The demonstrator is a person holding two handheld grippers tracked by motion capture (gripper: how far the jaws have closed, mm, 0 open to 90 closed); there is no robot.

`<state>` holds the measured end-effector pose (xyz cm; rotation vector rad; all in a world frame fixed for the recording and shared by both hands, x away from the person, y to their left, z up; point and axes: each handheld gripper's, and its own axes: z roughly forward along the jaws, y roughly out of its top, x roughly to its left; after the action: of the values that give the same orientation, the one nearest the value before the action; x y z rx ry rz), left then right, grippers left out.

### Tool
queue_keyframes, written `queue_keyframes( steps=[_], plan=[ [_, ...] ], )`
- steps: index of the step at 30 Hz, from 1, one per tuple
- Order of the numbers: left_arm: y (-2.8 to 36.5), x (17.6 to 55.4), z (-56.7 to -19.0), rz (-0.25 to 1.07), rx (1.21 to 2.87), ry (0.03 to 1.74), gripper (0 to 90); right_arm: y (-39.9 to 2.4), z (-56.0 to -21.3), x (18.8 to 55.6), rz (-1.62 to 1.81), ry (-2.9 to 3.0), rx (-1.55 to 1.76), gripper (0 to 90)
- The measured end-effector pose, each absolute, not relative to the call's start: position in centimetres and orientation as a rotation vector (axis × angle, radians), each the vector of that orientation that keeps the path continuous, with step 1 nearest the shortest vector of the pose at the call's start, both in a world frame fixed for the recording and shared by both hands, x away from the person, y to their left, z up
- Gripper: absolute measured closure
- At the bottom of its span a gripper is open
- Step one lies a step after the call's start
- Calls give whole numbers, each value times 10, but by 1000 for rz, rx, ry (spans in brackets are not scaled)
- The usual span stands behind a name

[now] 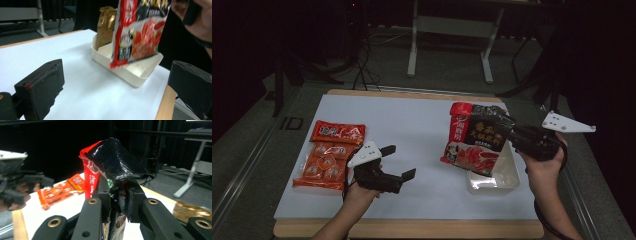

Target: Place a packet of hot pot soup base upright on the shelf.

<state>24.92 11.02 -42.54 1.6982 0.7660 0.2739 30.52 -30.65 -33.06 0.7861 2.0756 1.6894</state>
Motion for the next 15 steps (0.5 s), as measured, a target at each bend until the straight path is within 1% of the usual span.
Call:
queue_keyframes(
  steps=[4,7,15],
  plan=[
    [114,245,-432,293,1722,783,0,-316,-326,314,1661,2051,799,771],
    [119,241,-437,317,1700,785,0,-325,-325,322,1658,2031,811,771],
    [128,238,-456,237,1721,730,0,-347,-326,340,1653,1992,812,771]
  ],
)
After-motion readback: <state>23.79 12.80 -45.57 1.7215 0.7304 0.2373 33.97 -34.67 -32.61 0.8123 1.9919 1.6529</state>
